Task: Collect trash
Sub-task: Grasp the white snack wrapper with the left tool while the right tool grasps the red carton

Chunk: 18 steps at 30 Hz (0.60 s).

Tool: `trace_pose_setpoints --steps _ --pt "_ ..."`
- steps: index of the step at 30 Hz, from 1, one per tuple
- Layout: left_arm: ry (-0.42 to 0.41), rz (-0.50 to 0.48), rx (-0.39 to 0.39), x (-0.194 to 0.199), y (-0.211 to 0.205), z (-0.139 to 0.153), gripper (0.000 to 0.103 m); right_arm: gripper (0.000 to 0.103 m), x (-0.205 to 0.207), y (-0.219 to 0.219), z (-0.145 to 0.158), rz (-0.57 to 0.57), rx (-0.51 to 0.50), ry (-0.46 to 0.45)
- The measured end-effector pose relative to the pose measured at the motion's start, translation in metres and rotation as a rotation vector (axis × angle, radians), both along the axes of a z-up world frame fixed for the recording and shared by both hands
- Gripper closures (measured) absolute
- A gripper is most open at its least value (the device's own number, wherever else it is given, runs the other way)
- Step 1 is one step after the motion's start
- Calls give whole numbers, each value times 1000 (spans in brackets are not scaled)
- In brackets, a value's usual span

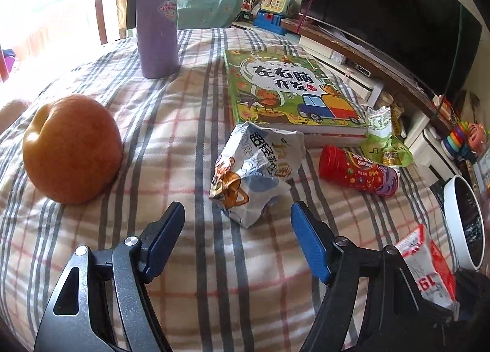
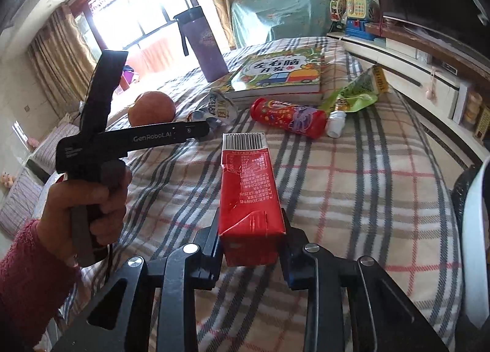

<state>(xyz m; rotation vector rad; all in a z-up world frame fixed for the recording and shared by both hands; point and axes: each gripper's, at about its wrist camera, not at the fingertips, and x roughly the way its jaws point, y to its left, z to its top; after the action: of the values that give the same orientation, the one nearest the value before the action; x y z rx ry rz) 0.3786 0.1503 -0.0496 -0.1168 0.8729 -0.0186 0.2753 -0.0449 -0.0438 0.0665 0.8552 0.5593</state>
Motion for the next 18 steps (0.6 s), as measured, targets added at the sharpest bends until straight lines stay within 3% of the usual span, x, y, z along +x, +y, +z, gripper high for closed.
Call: trace_pose_setpoints --steps 3,4,6,7,12,18 --pt "-11 2 10 8 -6 -2 32 72 -8 -21 5 -42 -12 -13" --pt "-15 -3 11 10 -9 -3 49 72 -10 -27 6 -55 -16 -16" --pt "5 -22 11 13 -14 -5 69 72 -15 -41 7 -82 -24 -15" --pt "3 -23 18 12 -16 -5 72 72 -16 -47 7 -94 -24 -14" --pt "-16 -33 -8 -14 -24 3 75 72 -25 -66 5 -133 -4 1" --pt "-9 -69 -83 -80 -48 13 76 72 -38 -77 8 -143 8 -7"
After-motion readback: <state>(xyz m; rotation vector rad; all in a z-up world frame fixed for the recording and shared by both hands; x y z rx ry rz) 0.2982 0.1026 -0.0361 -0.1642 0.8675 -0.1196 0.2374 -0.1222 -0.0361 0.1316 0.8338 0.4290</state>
